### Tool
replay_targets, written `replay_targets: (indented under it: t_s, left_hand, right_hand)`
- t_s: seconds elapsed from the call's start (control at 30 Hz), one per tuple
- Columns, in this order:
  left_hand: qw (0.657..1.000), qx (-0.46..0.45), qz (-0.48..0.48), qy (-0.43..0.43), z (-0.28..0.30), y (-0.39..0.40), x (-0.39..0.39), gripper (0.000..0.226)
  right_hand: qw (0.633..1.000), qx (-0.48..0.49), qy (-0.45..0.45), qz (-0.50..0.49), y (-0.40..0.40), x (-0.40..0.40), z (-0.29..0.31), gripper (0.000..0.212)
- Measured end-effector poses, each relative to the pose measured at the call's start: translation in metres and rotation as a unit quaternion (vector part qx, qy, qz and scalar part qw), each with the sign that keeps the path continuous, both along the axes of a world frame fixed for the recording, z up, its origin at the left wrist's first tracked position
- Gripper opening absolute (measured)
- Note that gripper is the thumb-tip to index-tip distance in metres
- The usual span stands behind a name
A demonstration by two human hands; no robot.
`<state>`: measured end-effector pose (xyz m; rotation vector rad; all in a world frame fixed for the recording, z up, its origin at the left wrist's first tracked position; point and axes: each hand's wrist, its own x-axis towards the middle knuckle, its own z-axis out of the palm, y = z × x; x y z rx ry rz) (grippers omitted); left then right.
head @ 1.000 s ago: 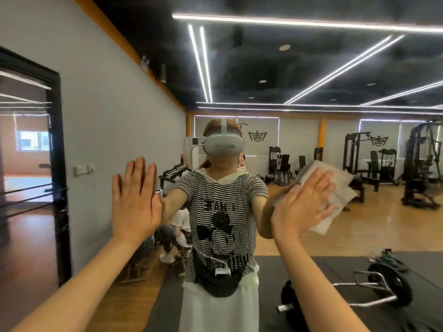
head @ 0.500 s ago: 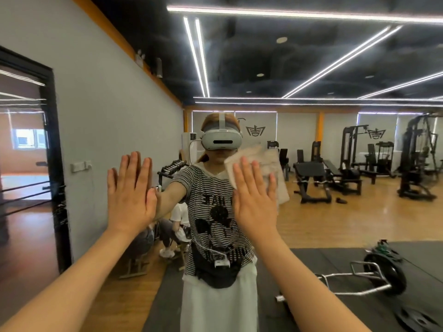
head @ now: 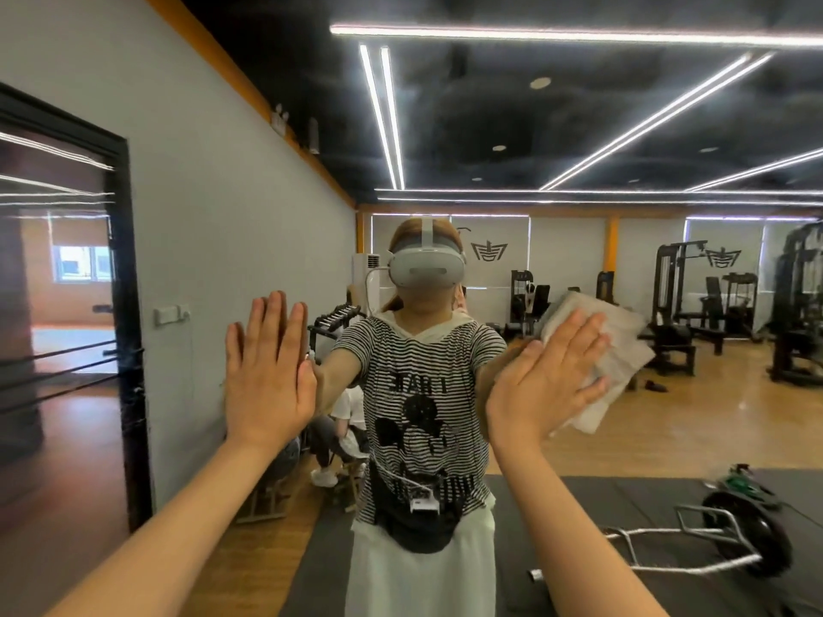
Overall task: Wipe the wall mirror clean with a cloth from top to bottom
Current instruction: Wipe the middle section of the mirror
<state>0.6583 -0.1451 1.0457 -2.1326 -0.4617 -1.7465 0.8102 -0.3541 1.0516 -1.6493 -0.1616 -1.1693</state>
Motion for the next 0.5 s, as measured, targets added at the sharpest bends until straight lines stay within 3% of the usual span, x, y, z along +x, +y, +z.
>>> replay_targets:
  t_s: [0.17,0.27,0.5]
  left_hand:
    - [1.000,0.001,0.003,0.001,-0.001,0.002,0.001,0.072]
    - [1.000,0.002,0.002,0.005,-0.001,0.002,0.001,0.071]
    - [1.000,-0.011,-0.021,0.007,0.000,0.000,-0.002,0.069]
  right_hand:
    - [0.977,-0.172,-0.125,0.002,0.062,-0.046,-0.020,0.060]
    - [0.961,-0.229,-0.153,0.002,0.082,-0.060,-0.027,0.062]
    - [0.901,-0.353,-0.251,0.011,0.019,-0.021,-0.022,0.059]
